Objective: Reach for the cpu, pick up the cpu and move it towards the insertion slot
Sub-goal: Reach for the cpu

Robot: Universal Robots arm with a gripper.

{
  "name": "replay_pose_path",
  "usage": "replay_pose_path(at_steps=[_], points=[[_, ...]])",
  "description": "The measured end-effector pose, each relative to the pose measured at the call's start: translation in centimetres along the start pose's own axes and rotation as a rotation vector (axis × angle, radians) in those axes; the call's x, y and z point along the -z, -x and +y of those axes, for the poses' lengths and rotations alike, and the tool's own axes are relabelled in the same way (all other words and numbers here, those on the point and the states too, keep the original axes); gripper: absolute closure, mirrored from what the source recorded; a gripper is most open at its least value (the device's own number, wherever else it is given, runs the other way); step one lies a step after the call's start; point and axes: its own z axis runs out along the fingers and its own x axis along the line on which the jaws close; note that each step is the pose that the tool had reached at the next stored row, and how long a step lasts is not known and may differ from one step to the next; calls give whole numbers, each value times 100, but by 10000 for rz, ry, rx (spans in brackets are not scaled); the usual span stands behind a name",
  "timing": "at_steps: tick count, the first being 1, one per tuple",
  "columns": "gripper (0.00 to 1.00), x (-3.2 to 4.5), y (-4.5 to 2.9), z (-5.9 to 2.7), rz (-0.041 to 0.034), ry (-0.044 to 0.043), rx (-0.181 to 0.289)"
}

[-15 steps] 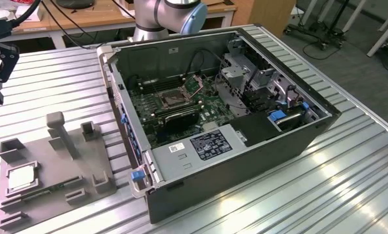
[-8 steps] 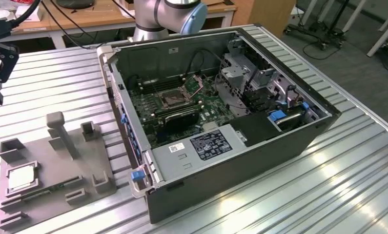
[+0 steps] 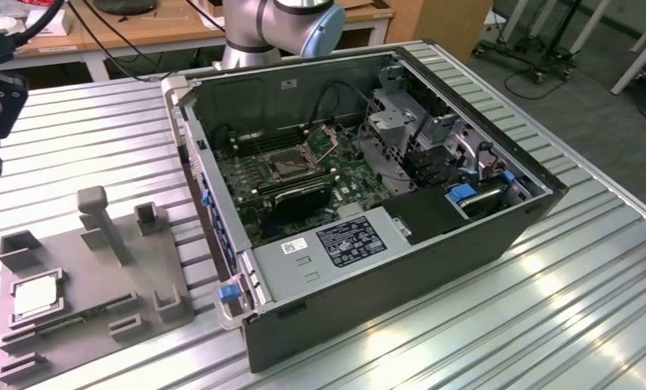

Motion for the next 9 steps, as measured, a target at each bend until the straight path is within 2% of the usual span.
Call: replay_pose_path(at_steps=[9], points=[[89, -1, -31, 1, 0, 0, 0]])
